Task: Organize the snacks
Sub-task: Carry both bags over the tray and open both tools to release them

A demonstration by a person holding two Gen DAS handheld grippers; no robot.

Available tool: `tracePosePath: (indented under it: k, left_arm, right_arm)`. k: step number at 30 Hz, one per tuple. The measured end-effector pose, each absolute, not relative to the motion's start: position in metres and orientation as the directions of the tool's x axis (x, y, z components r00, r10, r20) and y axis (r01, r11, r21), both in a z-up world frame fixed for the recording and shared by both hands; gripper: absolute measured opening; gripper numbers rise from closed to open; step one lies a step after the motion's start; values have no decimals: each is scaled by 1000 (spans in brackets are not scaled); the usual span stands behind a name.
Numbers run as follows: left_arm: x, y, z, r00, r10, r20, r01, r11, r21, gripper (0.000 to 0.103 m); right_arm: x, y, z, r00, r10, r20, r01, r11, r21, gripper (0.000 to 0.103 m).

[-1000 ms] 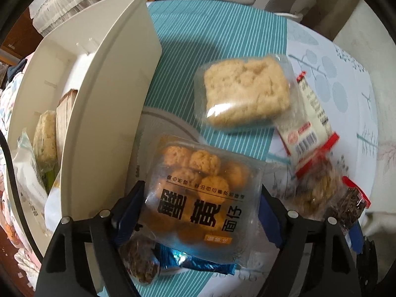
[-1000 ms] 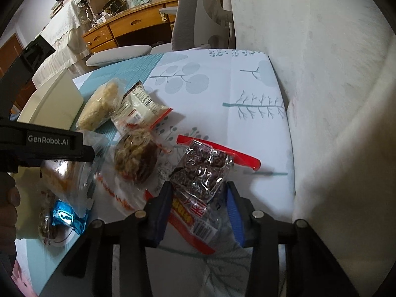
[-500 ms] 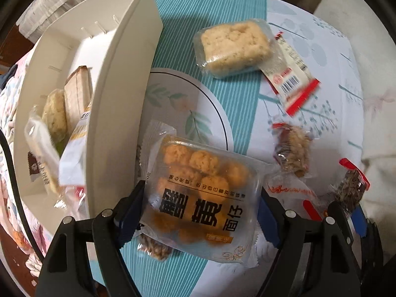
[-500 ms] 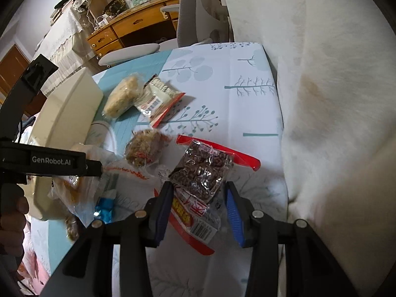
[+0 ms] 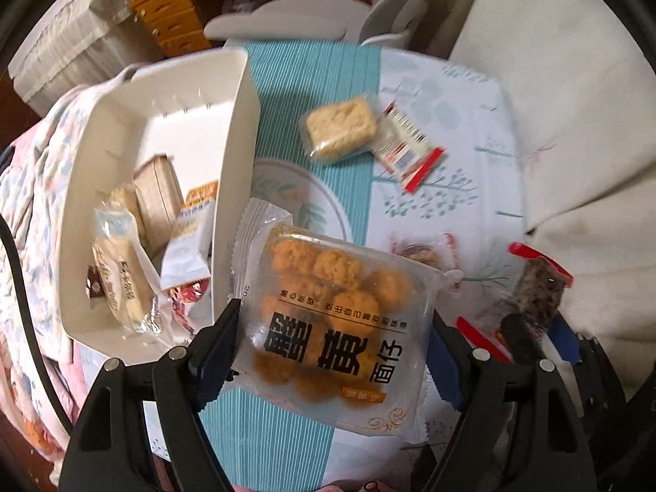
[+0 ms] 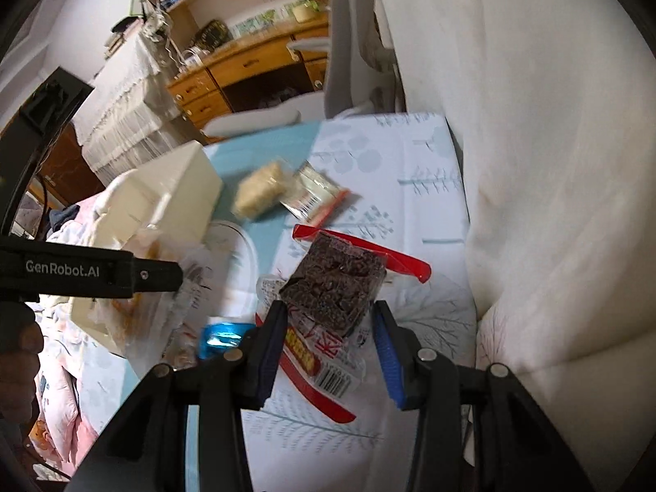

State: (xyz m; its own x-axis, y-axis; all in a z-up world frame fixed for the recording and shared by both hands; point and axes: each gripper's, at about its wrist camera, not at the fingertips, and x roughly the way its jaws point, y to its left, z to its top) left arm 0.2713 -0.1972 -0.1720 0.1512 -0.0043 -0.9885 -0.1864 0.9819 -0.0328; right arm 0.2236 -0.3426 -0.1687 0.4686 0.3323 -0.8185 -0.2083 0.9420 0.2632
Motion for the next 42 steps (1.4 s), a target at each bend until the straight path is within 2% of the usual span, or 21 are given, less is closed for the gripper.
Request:
tracePosePath:
  k: [10, 20, 34, 42]
  left_arm:
    - [261, -168, -110, 289, -75, -954, -81, 991, -103, 80]
    - [246, -89, -75, 424, -162, -891, -2, 984, -180, 80]
    - [235, 42, -85, 504, -272, -820, 69, 959, -276, 80]
    - [240, 90, -103, 500, -274, -822, 52, 957, -287, 81]
  right_arm:
    - [208, -304, -120, 548, 371, -749, -237, 928, 287, 43]
    - [201, -243, -103, 588, 395, -706, -213, 918, 336, 43]
    - [205, -128, -111, 602, 440, -667, -238, 896, 376, 44]
    - [210, -78, -116, 598, 437, -671, -256, 898, 357, 45]
